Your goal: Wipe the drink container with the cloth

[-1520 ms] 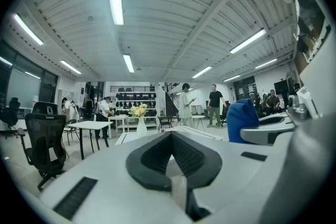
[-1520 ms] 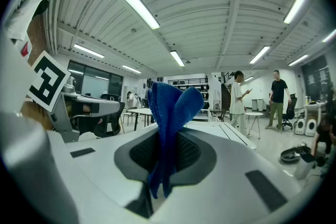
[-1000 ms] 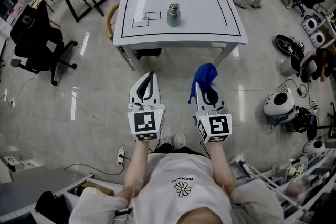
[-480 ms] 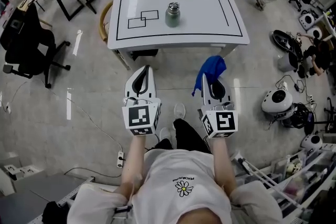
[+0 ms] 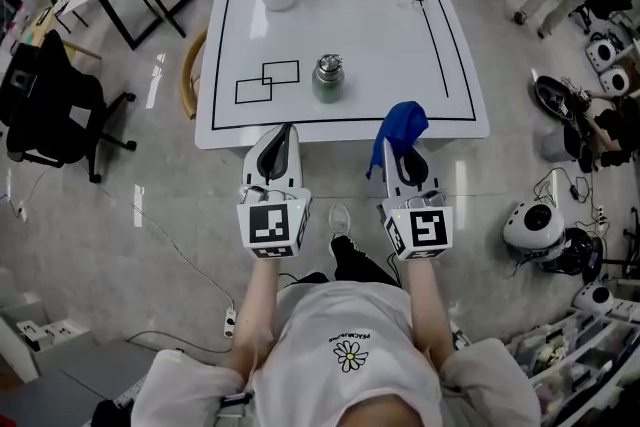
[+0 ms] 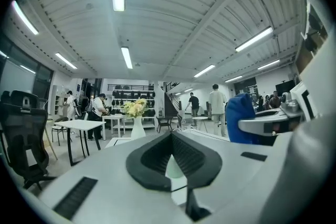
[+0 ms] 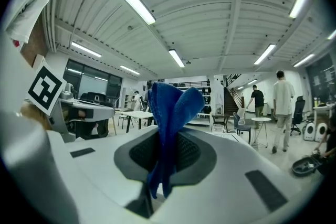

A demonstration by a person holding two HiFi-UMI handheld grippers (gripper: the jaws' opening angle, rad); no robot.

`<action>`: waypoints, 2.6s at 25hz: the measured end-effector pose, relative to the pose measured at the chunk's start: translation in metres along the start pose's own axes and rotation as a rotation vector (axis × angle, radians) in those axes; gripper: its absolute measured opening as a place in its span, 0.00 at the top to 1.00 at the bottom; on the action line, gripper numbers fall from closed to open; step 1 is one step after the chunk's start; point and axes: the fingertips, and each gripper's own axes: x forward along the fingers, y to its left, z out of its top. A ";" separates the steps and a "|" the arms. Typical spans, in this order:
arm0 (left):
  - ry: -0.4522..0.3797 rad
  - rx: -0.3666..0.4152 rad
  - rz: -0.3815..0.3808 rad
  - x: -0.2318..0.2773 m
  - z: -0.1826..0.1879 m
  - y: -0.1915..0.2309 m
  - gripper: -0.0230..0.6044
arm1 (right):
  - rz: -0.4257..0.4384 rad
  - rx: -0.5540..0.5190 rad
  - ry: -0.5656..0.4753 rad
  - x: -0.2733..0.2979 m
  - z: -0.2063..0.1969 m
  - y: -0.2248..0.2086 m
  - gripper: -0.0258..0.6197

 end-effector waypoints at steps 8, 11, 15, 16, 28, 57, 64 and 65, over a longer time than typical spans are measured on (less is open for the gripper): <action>-0.003 0.000 0.037 0.075 0.005 0.018 0.97 | 0.057 -0.004 -0.005 0.077 -0.007 -0.040 0.90; 0.012 0.006 0.028 0.090 0.003 0.023 0.97 | 0.068 0.011 0.021 0.091 -0.015 -0.042 0.89; 0.038 0.005 0.017 0.104 -0.004 0.033 0.97 | 0.071 0.028 0.048 0.104 -0.025 -0.042 0.90; 0.042 0.005 0.017 0.106 -0.006 0.036 0.97 | 0.075 0.031 0.055 0.106 -0.027 -0.041 0.89; 0.310 -0.081 -0.539 0.159 -0.103 -0.006 0.40 | 0.343 0.151 0.201 0.183 -0.116 -0.038 0.90; 0.503 -0.038 -0.592 0.146 -0.163 -0.025 0.40 | 0.480 0.208 0.259 0.145 -0.139 0.021 0.89; 0.512 -0.047 -0.599 0.133 -0.164 -0.025 0.40 | 0.493 0.207 0.255 0.146 -0.137 0.027 0.89; 0.509 -0.040 -0.593 0.133 -0.165 -0.022 0.40 | 0.494 0.206 0.256 0.146 -0.137 0.026 0.89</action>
